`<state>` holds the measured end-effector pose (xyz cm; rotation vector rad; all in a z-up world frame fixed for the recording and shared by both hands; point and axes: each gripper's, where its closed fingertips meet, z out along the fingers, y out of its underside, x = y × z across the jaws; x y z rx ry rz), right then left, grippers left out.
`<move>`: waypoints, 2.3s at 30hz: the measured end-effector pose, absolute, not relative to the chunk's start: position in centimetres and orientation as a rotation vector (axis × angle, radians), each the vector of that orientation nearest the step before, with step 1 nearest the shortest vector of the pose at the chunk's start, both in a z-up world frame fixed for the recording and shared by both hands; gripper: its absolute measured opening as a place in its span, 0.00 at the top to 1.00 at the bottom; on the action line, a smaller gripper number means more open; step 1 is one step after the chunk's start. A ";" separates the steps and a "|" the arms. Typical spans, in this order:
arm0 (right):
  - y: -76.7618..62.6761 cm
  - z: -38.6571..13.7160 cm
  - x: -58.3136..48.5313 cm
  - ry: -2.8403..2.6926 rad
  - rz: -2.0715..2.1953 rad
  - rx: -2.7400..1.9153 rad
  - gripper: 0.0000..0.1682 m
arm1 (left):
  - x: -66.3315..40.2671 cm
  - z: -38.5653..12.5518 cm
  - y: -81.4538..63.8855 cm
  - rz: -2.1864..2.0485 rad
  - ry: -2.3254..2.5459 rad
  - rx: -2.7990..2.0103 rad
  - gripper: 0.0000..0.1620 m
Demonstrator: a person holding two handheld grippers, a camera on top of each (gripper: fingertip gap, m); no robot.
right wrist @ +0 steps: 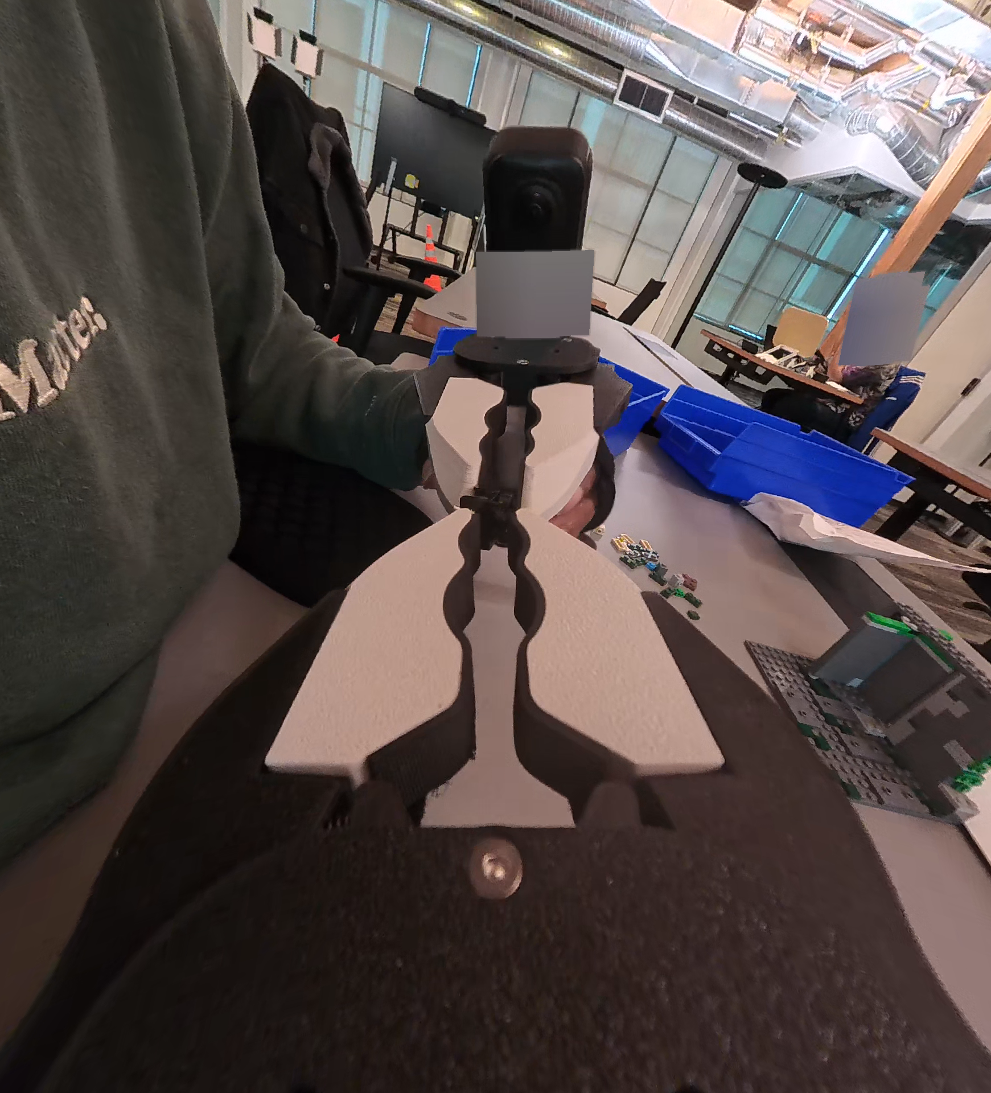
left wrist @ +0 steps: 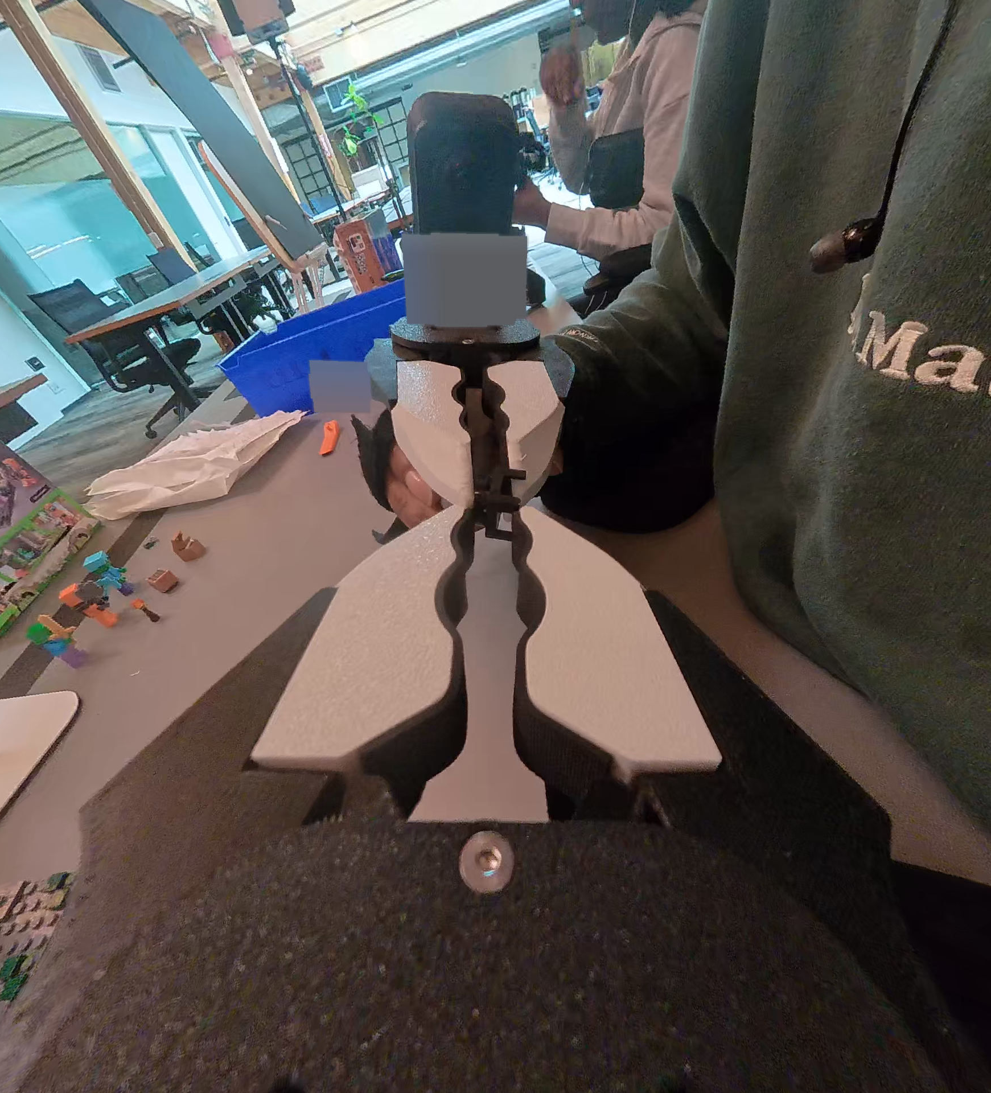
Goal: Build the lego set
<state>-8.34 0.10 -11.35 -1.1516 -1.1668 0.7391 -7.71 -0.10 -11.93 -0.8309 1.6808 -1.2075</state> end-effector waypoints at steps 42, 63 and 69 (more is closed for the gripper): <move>2.5 -10.5 -7.6 -1.069 0.493 -1.294 0.89 | -7.4 -10.7 3.2 -1.263 1.443 -0.907 0.94; 2.0 -10.6 -7.9 -1.015 0.770 -1.321 0.97 | -7.4 -11.0 1.7 -1.340 1.506 -0.889 0.93; 1.2 -10.5 -7.9 -0.991 0.962 -1.294 0.97 | -7.9 -10.6 1.1 -1.444 1.508 -0.882 0.96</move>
